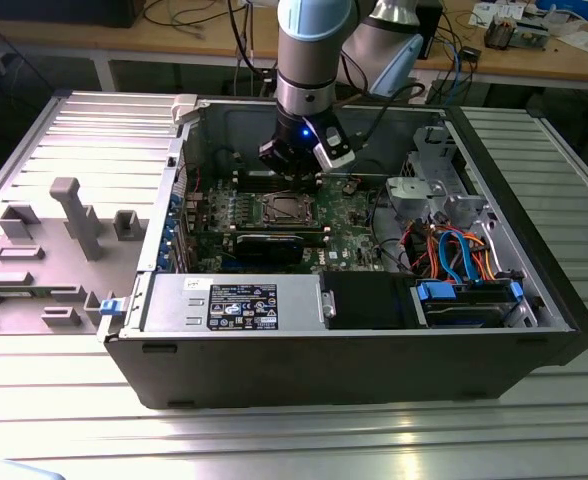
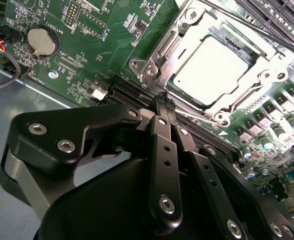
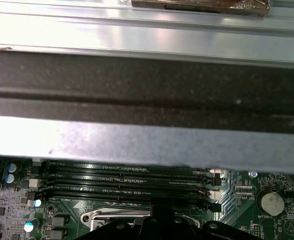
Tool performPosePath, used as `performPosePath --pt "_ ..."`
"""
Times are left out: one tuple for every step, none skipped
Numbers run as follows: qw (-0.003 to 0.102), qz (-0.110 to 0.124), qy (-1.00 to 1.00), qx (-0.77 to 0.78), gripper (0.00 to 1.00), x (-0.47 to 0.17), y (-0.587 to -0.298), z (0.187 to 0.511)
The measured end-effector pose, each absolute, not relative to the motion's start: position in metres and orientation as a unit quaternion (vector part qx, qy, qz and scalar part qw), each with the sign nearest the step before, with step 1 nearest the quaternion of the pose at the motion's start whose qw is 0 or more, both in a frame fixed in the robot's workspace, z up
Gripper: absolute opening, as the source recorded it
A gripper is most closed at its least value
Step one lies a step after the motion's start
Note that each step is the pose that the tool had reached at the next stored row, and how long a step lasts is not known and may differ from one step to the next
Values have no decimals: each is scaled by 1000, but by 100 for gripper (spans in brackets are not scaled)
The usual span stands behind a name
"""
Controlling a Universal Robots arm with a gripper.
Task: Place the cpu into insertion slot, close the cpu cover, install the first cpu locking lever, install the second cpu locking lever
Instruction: 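Install the first cpu locking lever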
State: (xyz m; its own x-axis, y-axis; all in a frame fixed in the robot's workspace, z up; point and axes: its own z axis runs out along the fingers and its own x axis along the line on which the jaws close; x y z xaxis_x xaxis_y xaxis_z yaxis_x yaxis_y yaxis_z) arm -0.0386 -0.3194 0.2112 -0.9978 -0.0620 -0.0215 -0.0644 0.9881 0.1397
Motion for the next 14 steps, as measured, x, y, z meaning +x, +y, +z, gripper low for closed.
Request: performPosePath --pt "9 70 997 -32 11 -39 -319 211" --pt "8 70 997 -32 11 -38 -319 211" --pt "9 70 997 -32 11 -38 -319 211" --pt "9 70 997 -32 11 -37 -319 211" --pt "9 70 997 -32 11 -37 -319 211" --pt "9 70 997 -32 11 -37 -319 210" --pt "9 70 997 -32 11 -37 -319 210" --pt "9 70 997 -32 11 -37 -319 209" --pt "9 70 997 -32 11 -37 -319 208" --pt "9 70 997 -32 11 -37 -319 206" --pt "9 70 997 -32 11 -37 -319 205" --pt "8 70 997 -32 11 -37 -319 205" --pt "8 70 997 -32 11 -37 -319 205" --pt "9 70 997 -32 11 -37 -319 205"
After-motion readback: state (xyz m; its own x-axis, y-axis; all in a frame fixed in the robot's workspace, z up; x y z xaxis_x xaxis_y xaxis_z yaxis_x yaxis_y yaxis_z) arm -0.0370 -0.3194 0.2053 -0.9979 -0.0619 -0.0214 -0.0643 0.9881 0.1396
